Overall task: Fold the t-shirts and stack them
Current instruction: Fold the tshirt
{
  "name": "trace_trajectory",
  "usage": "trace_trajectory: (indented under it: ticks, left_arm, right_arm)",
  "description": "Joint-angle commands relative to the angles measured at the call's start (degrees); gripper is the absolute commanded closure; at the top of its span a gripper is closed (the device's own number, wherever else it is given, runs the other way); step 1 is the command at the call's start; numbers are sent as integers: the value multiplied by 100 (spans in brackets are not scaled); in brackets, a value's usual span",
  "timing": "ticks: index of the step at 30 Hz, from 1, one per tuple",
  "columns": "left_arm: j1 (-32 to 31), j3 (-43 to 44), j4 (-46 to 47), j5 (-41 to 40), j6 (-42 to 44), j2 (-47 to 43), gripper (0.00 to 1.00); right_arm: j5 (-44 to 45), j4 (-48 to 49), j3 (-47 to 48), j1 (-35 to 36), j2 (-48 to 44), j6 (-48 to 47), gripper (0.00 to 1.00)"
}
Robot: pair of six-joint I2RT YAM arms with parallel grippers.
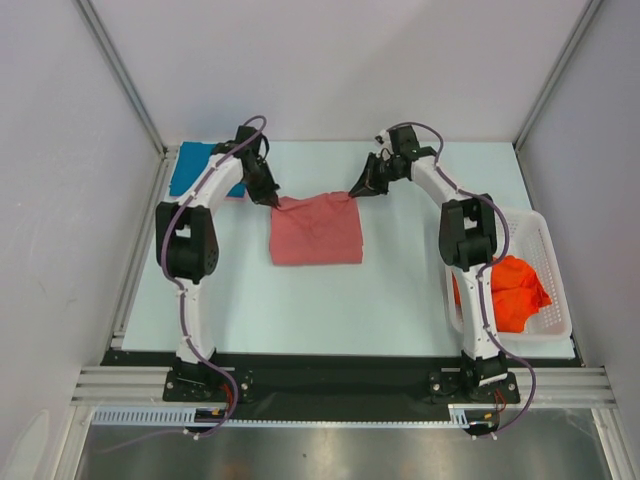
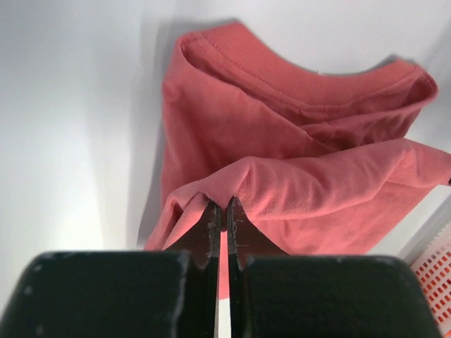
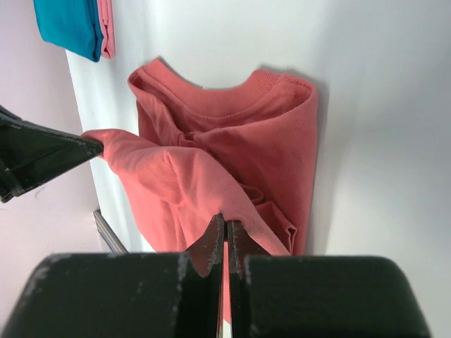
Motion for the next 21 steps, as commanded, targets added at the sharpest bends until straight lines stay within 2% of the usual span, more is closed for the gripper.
trace_trajectory:
  ticks: [1,9,11,12,14,15,18,21]
  left_arm:
    - [127,414,222,116,-28,154,100]
    - [294,739,389,274,-177,532,100]
    - [329,862,477,257,-212,725,99]
    - [347,1080,425,195,-204,813,96]
    - [451,1319,416,134,-239,1058,85]
    - [504,1581,372,125,-308,1147,69]
    - [733,2109,231,37,-423,1279,54]
    - [760,2234,301,-24,-415,852,46]
  right_arm:
    - [-228,13,495,-30,137,6,100]
    - [-474,320,900,-153,612,314,100]
    - [-553,565,1057,-171,744,428,96]
    - [-554,654,1110,-206,892,568,95]
    - [-641,1004,1312,-250,1060,770,83]
    - [-650,1058,1426,-311,1261,963,75]
    - [-545,1033,1892,-425,1360,1122,63]
    - [-440,858,1893,-487,1018,1018,52]
